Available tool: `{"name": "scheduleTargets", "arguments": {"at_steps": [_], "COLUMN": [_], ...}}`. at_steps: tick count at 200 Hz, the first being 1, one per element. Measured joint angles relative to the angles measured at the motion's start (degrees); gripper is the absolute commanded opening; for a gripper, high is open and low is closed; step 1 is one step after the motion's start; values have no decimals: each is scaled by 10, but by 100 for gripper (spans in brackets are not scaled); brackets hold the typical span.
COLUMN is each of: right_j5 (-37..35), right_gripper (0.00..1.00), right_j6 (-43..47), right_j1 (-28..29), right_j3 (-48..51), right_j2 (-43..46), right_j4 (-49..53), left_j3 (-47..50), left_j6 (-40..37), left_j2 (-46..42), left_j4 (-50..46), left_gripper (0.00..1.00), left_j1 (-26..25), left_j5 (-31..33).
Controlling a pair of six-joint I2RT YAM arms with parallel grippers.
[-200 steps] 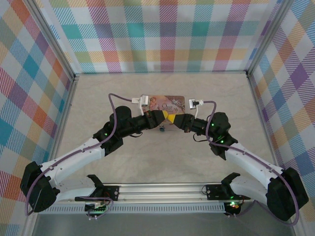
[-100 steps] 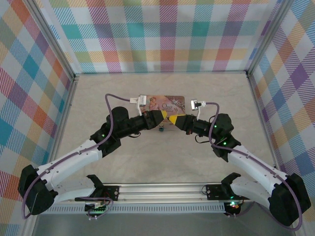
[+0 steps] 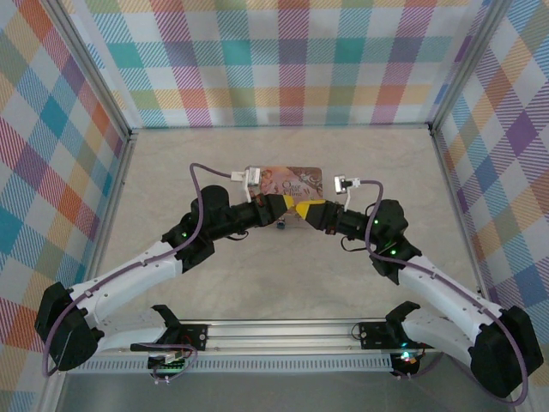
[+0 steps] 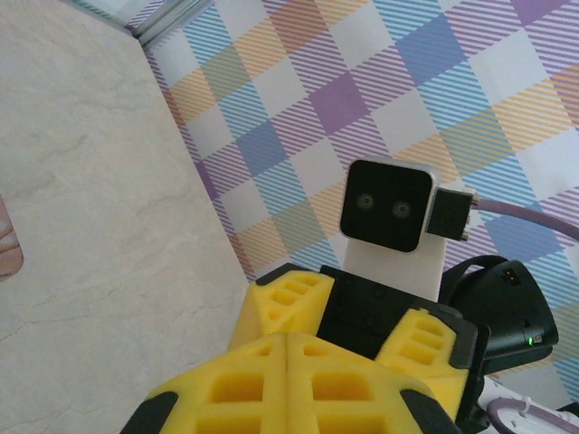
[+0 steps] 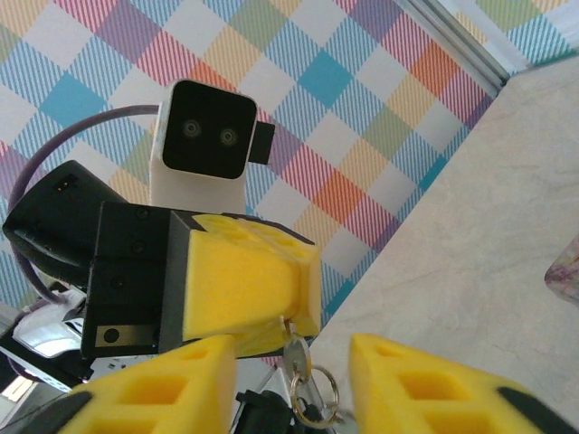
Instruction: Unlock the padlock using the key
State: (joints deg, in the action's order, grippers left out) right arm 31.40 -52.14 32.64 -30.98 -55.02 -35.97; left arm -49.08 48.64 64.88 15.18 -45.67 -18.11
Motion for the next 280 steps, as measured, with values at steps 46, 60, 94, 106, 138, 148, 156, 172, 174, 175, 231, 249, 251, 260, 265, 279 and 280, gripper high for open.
{"name": "scheduleTargets", "arguments": {"at_steps": [46, 60, 94, 106, 138, 148, 156, 172, 174, 175, 231, 249, 251, 260, 265, 279, 280], "right_j5": [-7, -6, 3, 6, 12, 14, 15, 18, 18, 18, 23, 23, 23, 23, 23, 23, 23], "right_gripper": [43, 42, 31, 29, 27, 26, 27, 25, 24, 23, 0, 0, 0, 0, 0, 0, 0], "right_j6": [-12, -17, -31, -32, -36, -36, -36, -36, -36, -36, -40, -40, -40, -40, -40, -40, -40], "right_j1": [0, 0, 0, 0, 0, 0, 0, 0, 0, 0, -1, -1, -1, -1, -1, -1, -1], "right_j3": [4, 4, 4, 4, 4, 4, 4, 4, 4, 4, 4, 4, 4, 4, 4, 4, 4], "right_j2": [-4, -16, -37, -37, -37, -38, -38, -38, -38, -38, -41, -41, -41, -41, -41, -41, -41], "right_j4": [-20, -29, -49, -52, -56, -57, -57, -59, -59, -59, -68, -68, -68, -67, -67, -66, -66], "left_j3": [0, 0, 0, 0, 0, 0, 0, 0, 0, 0, 0, 0, 0, 0, 0, 0, 0], "left_j6": [0, 0, 2, 2, 2, 2, 2, 2, 2, 2, 3, 3, 3, 3, 3, 3, 2], "left_j2": [0, 0, 0, 0, 0, 1, 2, 4, 4, 4, 4, 4, 4, 4, 4, 4, 4], "left_j4": [2, 3, 4, 6, 12, 14, 15, 15, 15, 15, 15, 15, 15, 15, 15, 15, 15], "left_gripper": [0, 0, 0, 0, 0, 0, 0, 0, 0, 0, 0, 0, 0, 0, 0, 0, 0], "left_j1": [0, 0, 0, 0, 0, 0, 0, 0, 0, 0, 0, 0, 0, 0, 0, 0, 0], "left_j5": [-1, -1, -1, -1, 0, 0, 0, 1, 1, 1, 7, 7, 7, 7, 7, 7, 7]}}
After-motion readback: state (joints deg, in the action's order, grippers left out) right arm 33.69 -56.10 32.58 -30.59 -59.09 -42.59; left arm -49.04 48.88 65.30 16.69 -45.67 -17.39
